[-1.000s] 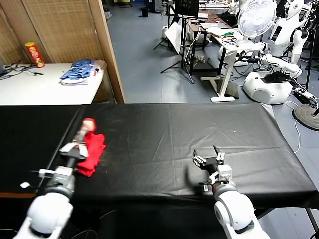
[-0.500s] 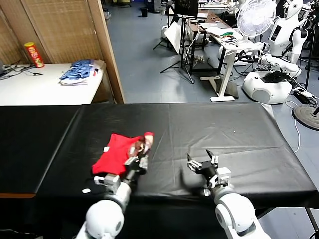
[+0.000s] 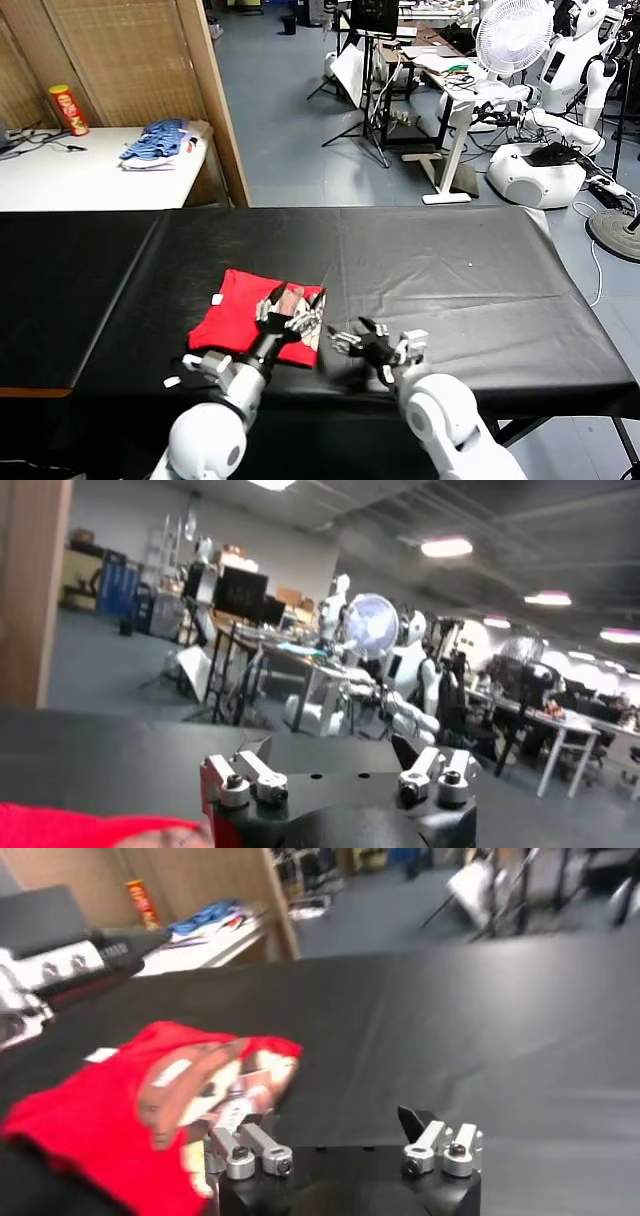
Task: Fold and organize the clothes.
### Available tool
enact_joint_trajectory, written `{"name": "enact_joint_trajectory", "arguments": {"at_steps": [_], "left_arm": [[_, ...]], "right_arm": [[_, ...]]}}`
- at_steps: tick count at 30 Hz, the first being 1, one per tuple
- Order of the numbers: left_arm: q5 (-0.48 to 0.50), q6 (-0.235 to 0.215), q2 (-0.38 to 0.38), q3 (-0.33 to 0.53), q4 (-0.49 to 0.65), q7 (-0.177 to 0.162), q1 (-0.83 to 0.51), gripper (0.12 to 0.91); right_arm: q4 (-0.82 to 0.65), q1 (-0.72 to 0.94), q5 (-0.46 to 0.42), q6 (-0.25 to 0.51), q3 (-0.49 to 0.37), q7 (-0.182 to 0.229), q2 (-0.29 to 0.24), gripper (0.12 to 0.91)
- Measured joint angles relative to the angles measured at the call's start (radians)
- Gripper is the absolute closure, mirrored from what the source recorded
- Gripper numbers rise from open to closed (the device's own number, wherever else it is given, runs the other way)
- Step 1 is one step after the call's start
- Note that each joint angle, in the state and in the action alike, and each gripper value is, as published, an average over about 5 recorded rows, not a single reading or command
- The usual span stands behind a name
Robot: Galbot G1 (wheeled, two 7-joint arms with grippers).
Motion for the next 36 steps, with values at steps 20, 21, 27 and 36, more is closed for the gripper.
{"name": "enact_joint_trajectory", "arguments": {"at_steps": [20, 21, 27, 36], "left_arm": [[0.071, -0.085, 0.024, -0.055, -0.005, -0.076, 0.09, 0.232], [0.075, -0.087, 0.027, -0.055, -0.001, -0.076, 0.092, 0.232], [0.089, -0.121, 0.046, -0.056, 0.025, -0.072, 0.106, 0.232], [0.072, -0.166, 0.065, -0.062, 0.029, -0.073, 0.146, 0.232]], "right_arm": [[-0.174, 0.072, -0.295, 0.254, -0.023, -0.127, -0.062, 0.878], [-0.17, 0.065, -0.331, 0.283, -0.016, -0.132, -0.08, 0.853], [-0.131, -0.009, -0.524, 0.494, 0.021, -0.126, -0.16, 0.557], [-0.02, -0.176, -0.598, 0.685, 0.108, -0.055, -0.174, 0.233]]}}
